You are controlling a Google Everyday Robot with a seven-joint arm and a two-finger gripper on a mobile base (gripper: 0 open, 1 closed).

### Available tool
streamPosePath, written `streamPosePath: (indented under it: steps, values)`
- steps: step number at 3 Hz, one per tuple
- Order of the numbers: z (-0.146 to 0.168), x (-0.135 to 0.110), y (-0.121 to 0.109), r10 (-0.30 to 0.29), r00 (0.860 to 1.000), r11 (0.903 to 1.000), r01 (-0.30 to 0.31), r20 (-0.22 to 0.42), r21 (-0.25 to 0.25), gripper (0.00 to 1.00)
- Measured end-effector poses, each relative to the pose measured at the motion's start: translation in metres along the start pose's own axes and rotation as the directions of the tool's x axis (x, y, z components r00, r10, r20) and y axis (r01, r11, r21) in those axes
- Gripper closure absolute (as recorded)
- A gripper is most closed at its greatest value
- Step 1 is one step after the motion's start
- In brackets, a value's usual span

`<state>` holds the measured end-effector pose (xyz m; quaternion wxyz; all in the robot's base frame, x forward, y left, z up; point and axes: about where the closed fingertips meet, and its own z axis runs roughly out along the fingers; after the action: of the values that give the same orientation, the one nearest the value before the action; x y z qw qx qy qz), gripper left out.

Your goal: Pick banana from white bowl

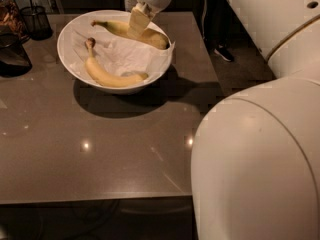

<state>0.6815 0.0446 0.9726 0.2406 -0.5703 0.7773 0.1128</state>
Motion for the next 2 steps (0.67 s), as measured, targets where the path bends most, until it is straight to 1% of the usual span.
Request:
streamPosePath:
  steps: [1,2]
  values:
    - [-0.012,-0.002,0.019,0.017,0.999,0.9998,-0.017,0.028,0.005,1.00]
    - [-0.023,0.001,0.047,0.048,0.998,0.9988,-0.048,0.050,0.004,1.00]
